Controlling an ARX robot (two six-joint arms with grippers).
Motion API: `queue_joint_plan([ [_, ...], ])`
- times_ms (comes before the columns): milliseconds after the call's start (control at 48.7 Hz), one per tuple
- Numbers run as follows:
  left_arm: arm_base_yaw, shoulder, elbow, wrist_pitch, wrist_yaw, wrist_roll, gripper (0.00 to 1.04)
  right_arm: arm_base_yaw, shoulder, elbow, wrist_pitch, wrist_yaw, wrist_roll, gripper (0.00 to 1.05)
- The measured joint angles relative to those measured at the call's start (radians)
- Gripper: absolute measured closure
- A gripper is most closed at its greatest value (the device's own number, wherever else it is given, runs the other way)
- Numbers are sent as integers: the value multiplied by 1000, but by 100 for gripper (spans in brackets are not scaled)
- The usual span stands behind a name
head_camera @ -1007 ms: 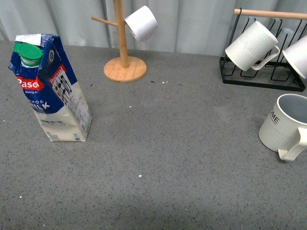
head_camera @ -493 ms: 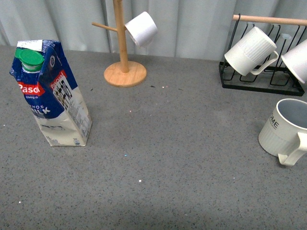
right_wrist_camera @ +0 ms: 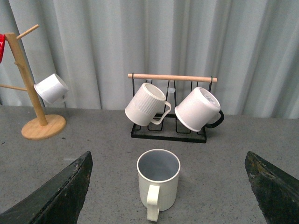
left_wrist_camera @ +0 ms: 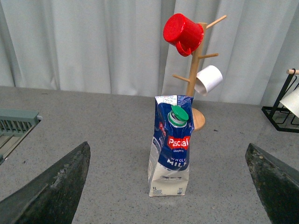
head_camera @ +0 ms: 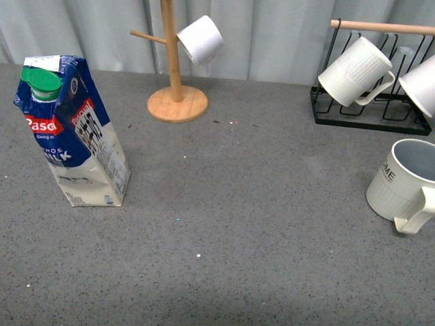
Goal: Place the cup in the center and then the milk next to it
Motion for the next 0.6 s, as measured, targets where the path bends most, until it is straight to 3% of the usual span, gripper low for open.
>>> queue_joint_plan([
  [62, 0, 0, 0, 0, 0, 0, 7, 51, 68, 25, -34, 192, -47, 9],
  [123, 0, 0, 0, 0, -1, 0, 7, 53, 202, 44, 41, 291, -76, 9],
  [349, 0, 0, 0, 0, 0, 0, 7, -64, 914, 227, 485, 148, -112, 9],
  [596, 0, 0, 0, 0, 0, 0, 7, -84, 1358, 434, 518, 134, -69, 9],
])
